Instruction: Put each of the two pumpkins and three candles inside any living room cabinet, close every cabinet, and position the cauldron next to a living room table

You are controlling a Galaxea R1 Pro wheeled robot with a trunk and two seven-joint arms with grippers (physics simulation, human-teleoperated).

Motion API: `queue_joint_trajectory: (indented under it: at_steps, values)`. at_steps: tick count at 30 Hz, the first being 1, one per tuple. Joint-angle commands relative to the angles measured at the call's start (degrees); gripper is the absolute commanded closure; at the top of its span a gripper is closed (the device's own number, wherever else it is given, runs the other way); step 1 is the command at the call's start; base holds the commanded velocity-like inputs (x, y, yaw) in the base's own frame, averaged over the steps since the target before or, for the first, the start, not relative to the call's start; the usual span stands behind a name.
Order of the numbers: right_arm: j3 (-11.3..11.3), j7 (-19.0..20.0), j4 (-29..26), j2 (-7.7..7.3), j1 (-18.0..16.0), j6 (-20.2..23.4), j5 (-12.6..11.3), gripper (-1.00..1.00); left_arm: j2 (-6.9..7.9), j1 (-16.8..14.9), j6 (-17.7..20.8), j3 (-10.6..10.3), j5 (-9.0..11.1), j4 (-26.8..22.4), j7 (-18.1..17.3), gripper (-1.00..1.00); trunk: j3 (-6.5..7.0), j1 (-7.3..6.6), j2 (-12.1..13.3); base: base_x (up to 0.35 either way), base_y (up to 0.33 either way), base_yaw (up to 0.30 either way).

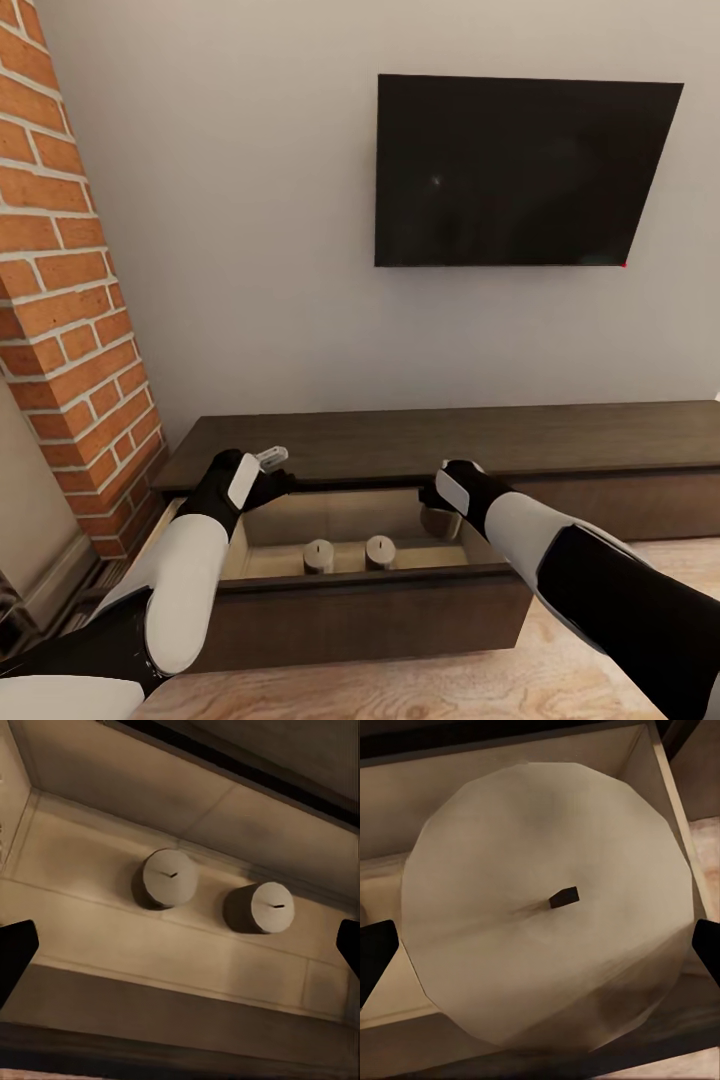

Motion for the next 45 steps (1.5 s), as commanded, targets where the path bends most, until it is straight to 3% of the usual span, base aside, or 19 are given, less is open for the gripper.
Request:
queue_joint_trajectory:
  at_steps: [1,4,6,14,27,34,36,41,45]
  values:
    - [0.5,-0.4,-0.1,-0.06,0.1,0.2,-0.5,1.00,-0.10,0.0,2.4,0.3,0.3,-2.0,0.3,-1.00,-0.06,-0.01,0.0,0.000,0.000,0.000]
    - [0.5,-0.4,-0.1,-0.10,0.2,0.2,-0.5,1.00,-0.18,-0.1,8.0,0.3,1.2,-7.2,0.3,-1.00,-0.42,0.43,-0.8,0.000,0.000,0.000]
    - [0.6,-0.4,-0.3,0.09,0.2,0.2,-0.4,1.00,-0.31,-0.1,12.8,-0.7,3.6,-15.8,0.4,-1.00,-0.78,0.87,-1.6,0.000,0.000,0.000]
    - [0.6,-0.5,-0.2,-0.09,0.2,0.5,-0.5,1.00,-0.43,-0.1,13.1,-2.0,4.0,-18.8,0.4,-1.00,-2.22,2.63,-4.8,0.000,0.000,0.000]
    - [0.5,-0.4,-0.3,-0.13,0.2,0.4,-0.3,1.00,-0.31,-0.1,13.1,-2.0,4.1,-20.1,0.3,-1.00,-4.55,5.48,-10.0,0.000,0.000,0.000]
    - [0.5,-0.5,-0.6,-0.13,0.2,0.6,-0.1,1.00,-0.32,-0.1,13.1,-2.0,4.1,-20.3,0.3,-1.00,-4.55,5.48,-10.0,0.000,0.000,0.000]
    - [0.5,-0.6,-0.7,-0.14,0.2,1.4,0.0,1.00,-0.32,-0.1,13.1,-2.0,4.1,-20.3,0.3,-1.00,-4.55,5.48,-10.0,0.000,0.000,0.000]
    - [0.4,-0.7,-2.4,-0.52,-0.5,10.7,0.0,1.00,-0.39,-0.1,13.1,-2.0,4.2,-20.3,0.3,-1.00,-4.55,5.48,-10.0,0.000,0.000,0.000]
    - [0.3,-0.8,-4.1,-1.51,-3.5,14.9,0.0,1.00,-0.41,-0.1,13.1,-2.0,4.2,-20.3,0.3,-1.00,-4.55,5.48,-10.0,0.000,0.000,0.000]
